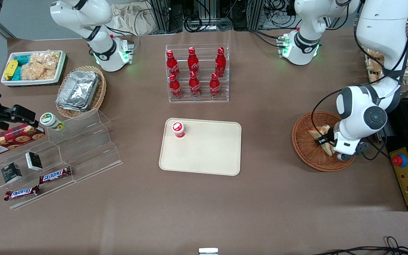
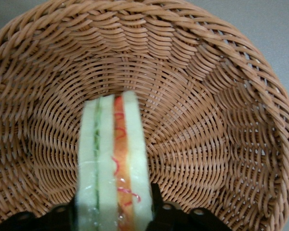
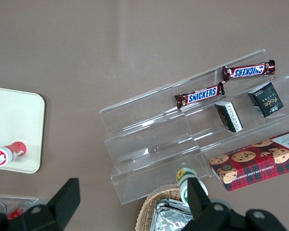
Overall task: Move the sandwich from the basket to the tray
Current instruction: 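Close the left gripper on the sandwich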
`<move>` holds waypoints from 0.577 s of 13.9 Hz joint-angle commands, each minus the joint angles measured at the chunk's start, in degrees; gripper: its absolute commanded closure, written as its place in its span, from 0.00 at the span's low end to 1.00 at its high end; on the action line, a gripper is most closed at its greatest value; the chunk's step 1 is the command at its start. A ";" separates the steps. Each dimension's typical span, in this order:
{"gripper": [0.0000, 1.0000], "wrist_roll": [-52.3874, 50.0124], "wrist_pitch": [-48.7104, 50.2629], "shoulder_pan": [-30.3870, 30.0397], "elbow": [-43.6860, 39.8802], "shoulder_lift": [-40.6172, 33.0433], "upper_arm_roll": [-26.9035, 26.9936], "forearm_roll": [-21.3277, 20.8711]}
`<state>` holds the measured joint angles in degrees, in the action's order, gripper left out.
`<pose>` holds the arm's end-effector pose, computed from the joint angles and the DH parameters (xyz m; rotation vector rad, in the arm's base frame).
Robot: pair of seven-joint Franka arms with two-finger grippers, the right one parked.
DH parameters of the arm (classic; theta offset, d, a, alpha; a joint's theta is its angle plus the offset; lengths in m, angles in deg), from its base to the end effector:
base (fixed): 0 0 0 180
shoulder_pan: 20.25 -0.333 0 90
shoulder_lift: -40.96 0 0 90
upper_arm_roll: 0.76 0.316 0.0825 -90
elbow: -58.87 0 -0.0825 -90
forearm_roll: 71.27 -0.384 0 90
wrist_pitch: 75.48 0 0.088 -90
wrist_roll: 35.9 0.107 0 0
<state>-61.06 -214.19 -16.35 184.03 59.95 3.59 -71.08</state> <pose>0.5501 0.0046 0.2277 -3.0194 -0.6857 0.1347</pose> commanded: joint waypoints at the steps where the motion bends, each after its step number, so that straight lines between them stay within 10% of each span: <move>1: 0.76 0.11 0.19 1.02 0.09 -1.15 0.31 0.16; 8: 0.76 1.78 15.55 3.56 -7.98 -12.38 0.22 -1.25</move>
<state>-60.05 -204.01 -14.01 177.82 52.33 3.43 -71.40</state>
